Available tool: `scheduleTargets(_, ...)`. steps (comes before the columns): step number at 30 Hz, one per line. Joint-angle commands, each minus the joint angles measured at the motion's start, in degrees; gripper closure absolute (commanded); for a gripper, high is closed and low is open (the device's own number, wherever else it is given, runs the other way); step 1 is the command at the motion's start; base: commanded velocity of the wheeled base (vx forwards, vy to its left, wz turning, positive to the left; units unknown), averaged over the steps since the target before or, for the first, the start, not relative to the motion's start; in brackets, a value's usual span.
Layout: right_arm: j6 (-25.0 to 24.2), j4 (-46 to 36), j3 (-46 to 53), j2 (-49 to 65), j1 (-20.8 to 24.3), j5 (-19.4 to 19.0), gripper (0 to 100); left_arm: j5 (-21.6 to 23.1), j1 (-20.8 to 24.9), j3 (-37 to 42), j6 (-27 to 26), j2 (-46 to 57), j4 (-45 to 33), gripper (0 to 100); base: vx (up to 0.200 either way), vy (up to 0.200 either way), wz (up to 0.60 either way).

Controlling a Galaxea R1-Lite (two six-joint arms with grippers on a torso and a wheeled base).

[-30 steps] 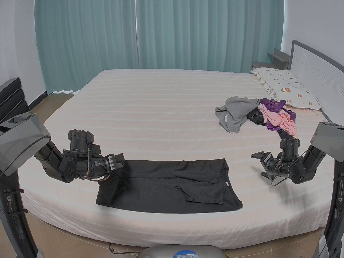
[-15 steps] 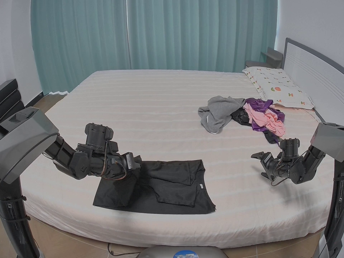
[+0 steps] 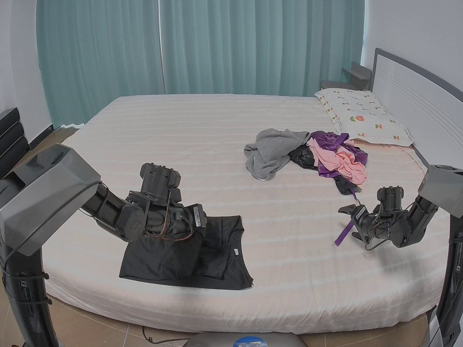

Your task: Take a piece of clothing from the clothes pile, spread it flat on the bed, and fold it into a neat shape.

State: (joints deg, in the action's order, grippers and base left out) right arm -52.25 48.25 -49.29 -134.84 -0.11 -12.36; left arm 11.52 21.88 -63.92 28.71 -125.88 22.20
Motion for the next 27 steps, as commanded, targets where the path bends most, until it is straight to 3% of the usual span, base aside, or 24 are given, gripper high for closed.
scheduleTargets(1, 0.04, 0.00, 0.07, -0.16, 0.02, -0.03, 0, -1.68, 1.76, -1.30, 0.21, -3.58, 0.13, 100, 0.000, 0.000, 0.00)
scheduleTargets(8, 0.04, 0.00, 0.07, -0.16, 0.11, -0.03, 0, -1.68, 3.25, -2.62, 4.34, -3.93, 0.04, 100, 0.000, 0.000, 0.00)
scheduleTargets(9, 0.04, 0.00, 0.07, -0.16, 0.11, -0.03, 0, -1.68, 3.25, -2.62, 4.34, -3.93, 0.04, 0, 0.000, 0.000, 0.00)
scheduleTargets(22, 0.22, 0.00, 0.16, -0.16, 0.29, 0.06, 0, -0.89, 5.72, -2.79, 13.48, -1.83, 0.39, 0, 0.000, 0.000, 0.00)
scheduleTargets(27, 0.22, 0.09, 0.95, 0.02, 1.52, 0.23, 0, -0.45, 1.85, -1.91, 16.73, -0.86, 0.04, 0, 0.000, 0.000, 0.00)
